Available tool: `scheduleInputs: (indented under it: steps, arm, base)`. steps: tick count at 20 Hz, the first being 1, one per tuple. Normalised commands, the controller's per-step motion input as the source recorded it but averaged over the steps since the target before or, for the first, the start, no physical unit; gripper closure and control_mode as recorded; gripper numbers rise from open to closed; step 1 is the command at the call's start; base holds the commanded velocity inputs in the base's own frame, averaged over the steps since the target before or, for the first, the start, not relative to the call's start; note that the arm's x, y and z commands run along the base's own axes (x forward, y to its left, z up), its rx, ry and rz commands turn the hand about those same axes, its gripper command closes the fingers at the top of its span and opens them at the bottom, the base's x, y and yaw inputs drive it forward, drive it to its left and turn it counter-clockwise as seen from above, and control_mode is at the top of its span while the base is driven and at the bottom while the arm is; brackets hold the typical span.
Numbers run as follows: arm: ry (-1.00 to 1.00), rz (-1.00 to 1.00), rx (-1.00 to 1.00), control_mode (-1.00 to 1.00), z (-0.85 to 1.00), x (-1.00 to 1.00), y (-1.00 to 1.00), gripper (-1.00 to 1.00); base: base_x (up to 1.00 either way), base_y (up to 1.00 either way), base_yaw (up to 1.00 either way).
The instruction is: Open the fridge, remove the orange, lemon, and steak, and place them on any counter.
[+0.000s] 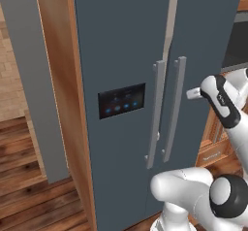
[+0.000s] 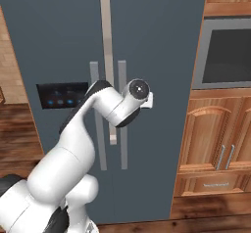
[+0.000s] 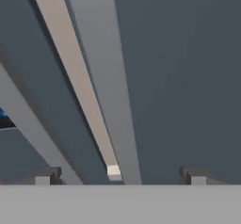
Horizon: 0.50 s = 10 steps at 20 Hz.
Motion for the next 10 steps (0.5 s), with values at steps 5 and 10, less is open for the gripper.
scheduleInputs:
  steps: [5,10]
  arm:
    - [0.00,0.05,0.04,-1.00,0.00,0.43,0.07,-1.00]
    - [0.02,0.02,0.02,-1.00,0.00,0.39,0.01,-1.00]
  base:
    - [0.00,0.00,0.00]
    - [0.00,0.00,0.00]
